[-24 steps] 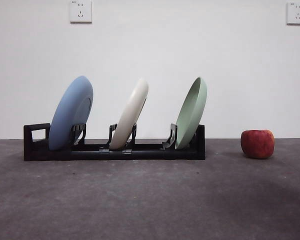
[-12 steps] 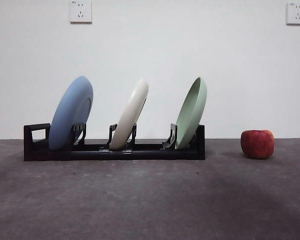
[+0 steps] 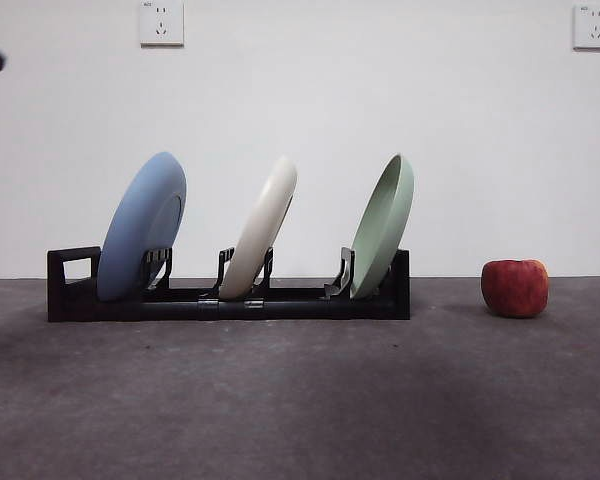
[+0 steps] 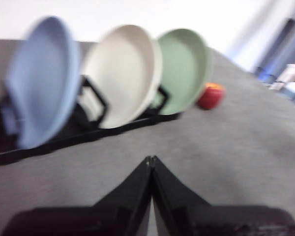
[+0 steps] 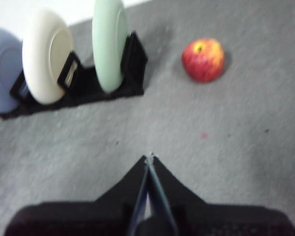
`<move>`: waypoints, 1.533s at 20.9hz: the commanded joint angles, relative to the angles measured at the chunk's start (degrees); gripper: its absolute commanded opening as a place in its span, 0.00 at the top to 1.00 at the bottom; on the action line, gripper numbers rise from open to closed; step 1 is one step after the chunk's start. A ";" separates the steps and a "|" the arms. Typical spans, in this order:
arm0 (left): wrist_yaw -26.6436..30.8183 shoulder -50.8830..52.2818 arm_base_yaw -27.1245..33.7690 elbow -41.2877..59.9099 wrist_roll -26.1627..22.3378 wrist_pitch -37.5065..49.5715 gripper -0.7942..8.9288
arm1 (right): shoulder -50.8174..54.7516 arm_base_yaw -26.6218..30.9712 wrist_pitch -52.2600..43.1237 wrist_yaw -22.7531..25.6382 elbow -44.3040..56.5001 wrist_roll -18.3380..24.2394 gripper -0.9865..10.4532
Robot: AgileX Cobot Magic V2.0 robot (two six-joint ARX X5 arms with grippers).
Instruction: Take the yellow plate from the plate rack,put the plate on the table,take the apple from the table,put the apple in the plate
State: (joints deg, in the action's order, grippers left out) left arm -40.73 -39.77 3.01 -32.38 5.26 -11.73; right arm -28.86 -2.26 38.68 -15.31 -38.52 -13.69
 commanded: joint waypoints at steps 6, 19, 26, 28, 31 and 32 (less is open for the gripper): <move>-10.71 -12.28 -1.55 -8.24 4.39 -0.85 0.92 | -7.30 0.00 3.96 -4.66 -6.16 2.34 0.91; 3.67 -47.32 -20.39 -46.69 -4.33 -16.39 0.92 | -15.12 -0.02 10.01 -13.33 -10.78 9.20 0.91; 10.03 -63.17 -22.91 -64.83 -5.27 -26.25 0.37 | -15.15 -0.02 11.21 -13.90 -10.80 9.25 0.91; 12.50 -65.29 -23.54 -65.90 -7.23 -26.12 0.21 | -15.15 -0.02 11.45 -13.90 -10.80 9.25 0.91; 12.48 -67.76 -24.13 -65.90 -8.22 -25.83 0.20 | -15.15 -0.02 11.52 -13.88 -10.80 9.44 0.91; 12.57 -68.43 -24.33 -65.90 -8.57 -25.86 0.20 | -15.15 -0.02 11.52 -13.88 -10.80 9.44 0.91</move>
State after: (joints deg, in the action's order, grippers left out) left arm -28.01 -107.57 -21.17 -98.17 -1.98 -37.80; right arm -44.01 -2.26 50.33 -28.95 -49.08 -4.89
